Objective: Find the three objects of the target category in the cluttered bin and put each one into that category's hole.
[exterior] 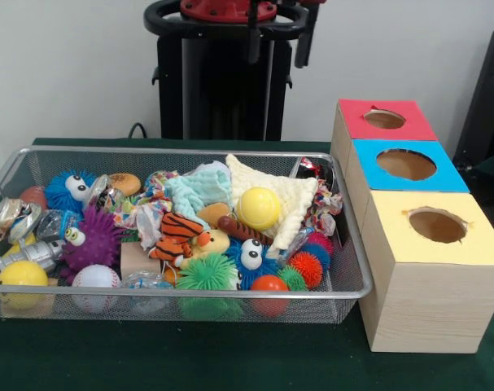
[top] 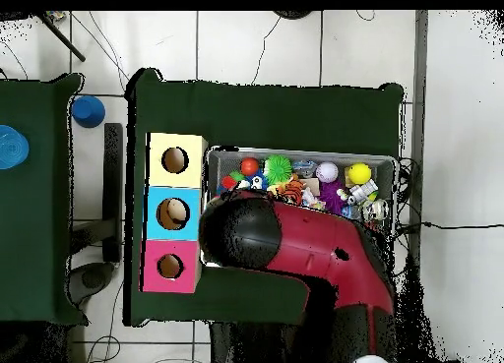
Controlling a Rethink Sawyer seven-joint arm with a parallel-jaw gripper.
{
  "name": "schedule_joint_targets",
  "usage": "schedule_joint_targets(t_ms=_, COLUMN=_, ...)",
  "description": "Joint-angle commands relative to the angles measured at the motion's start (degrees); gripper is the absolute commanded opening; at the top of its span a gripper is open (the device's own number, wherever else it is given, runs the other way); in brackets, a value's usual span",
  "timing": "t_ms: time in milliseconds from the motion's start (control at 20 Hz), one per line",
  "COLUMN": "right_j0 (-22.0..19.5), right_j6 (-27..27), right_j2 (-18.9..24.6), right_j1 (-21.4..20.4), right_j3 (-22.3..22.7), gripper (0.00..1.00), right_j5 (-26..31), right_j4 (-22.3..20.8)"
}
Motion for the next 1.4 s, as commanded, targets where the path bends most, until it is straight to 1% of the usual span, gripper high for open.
schedule_joint_targets(t_ms=50, right_j0=-5.72, right_j6=1.29, right_j2=2.84, right_j1=2.24, right_j3=2.76, gripper=1.00, right_j5=-0.09, right_j4=-0.37)
schedule_joint_targets(t_ms=200, right_j0=-7.46, right_j6=0.48, right_j2=3.51, right_j1=1.99, right_j3=3.82, gripper=1.00, right_j5=-1.08, right_j4=-0.74)
schedule_joint_targets(t_ms=400, right_j0=-9.28, right_j6=-0.43, right_j2=4.43, right_j1=1.96, right_j3=4.09, gripper=1.00, right_j5=-0.47, right_j4=-1.01)
schedule_joint_targets(t_ms=750, right_j0=-13.23, right_j6=-3.66, right_j2=6.59, right_j1=1.73, right_j3=5.50, gripper=1.00, right_j5=-1.40, right_j4=-1.24)
schedule_joint_targets(t_ms=1000, right_j0=-15.61, right_j6=-5.48, right_j2=7.37, right_j1=1.85, right_j3=5.41, gripper=1.00, right_j5=-1.17, right_j4=-2.56)
schedule_joint_targets(t_ms=1200, right_j0=-17.98, right_j6=-6.97, right_j2=8.66, right_j1=2.11, right_j3=5.03, gripper=1.00, right_j5=-2.51, right_j4=-3.57)
schedule_joint_targets(t_ms=1400, right_j0=-19.58, right_j6=-7.13, right_j2=9.59, right_j1=2.74, right_j3=4.27, gripper=1.00, right_j5=-4.07, right_j4=-5.28)
